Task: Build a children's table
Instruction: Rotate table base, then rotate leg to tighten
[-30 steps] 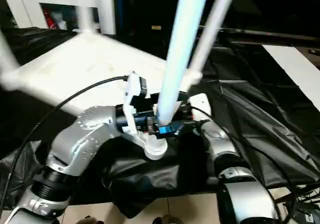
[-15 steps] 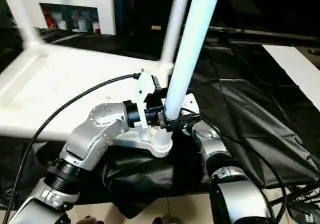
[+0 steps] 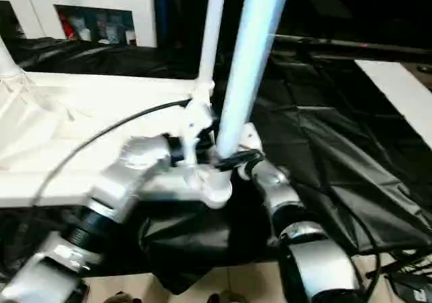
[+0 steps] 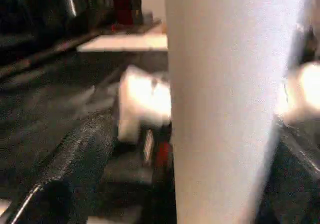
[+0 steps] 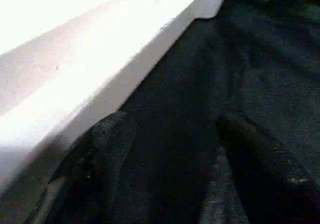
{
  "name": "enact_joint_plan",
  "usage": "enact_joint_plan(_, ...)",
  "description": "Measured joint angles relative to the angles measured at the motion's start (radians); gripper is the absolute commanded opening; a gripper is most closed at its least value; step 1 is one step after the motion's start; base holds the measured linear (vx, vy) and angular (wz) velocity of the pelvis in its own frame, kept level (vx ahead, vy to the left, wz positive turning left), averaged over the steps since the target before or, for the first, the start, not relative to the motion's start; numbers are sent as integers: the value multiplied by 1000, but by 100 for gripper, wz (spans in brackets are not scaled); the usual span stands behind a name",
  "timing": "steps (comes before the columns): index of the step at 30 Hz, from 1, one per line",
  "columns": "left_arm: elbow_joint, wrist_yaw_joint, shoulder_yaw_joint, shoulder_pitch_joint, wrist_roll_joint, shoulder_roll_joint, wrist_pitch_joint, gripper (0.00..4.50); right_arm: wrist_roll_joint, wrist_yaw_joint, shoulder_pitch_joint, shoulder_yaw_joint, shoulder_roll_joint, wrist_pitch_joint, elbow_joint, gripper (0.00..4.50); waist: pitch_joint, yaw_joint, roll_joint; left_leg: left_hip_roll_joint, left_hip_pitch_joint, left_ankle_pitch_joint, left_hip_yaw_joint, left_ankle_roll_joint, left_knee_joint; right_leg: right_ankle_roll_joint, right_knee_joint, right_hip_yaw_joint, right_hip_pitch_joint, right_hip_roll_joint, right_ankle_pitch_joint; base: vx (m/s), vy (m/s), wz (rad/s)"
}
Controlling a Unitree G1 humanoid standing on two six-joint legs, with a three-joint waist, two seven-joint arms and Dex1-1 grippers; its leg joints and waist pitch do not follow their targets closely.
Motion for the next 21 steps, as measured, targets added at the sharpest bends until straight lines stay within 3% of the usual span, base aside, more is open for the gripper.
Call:
enact_joint_plan(7, 36, -222, -17, 16, -14, 172, 18, 407, 14, 276, 91, 33, -126, -29, -100, 313, 0, 24, 2, 0, 0, 0, 0, 0, 0, 0, -1, 0, 1, 0, 0, 0, 0, 0)
enact_joint_plan(8, 72, -234, -31, 13, 15, 192, -7, 376, 16, 332, 123, 47, -153, -30, -129, 313, 1, 32, 4, 0, 0, 0, 0, 0, 0, 0, -1, 0, 1, 0, 0, 0, 0, 0)
enact_joint_plan(13, 186, -259, -55, 0, 78, 213, -56, 368, 42, 497, 202, 65, -208, -19, -245, 313, 4, 39, 9, 0, 1, 0, 0, 0, 0, -1, -1, 0, 1, -1, 0, 0, 0, 0)
enact_joint_plan(14, 190, -268, -63, -6, 84, 212, -59, 348, 54, 533, 215, 67, -225, -7, -283, 313, 4, 39, 9, 0, 1, 0, 0, 0, 0, -1, -1, 0, 1, -1, 0, 0, 0, 0)
enact_joint_plan(17, 228, -285, -78, -20, 91, 211, -68, 327, 102, 631, 252, 66, -290, 43, -392, 313, 3, 44, 16, 0, 1, 0, 0, 1, 0, -1, -2, 0, 2, -1, 0, 0, 0, 0)
enact_joint_plan(21, 279, -293, -80, -39, 103, 190, -85, 286, 148, 714, 285, 64, -324, 135, -485, 313, 3, 46, 17, 1, 2, 0, 0, 0, 0, -1, -1, -1, 2, 0, 0, 0, 0, 0)
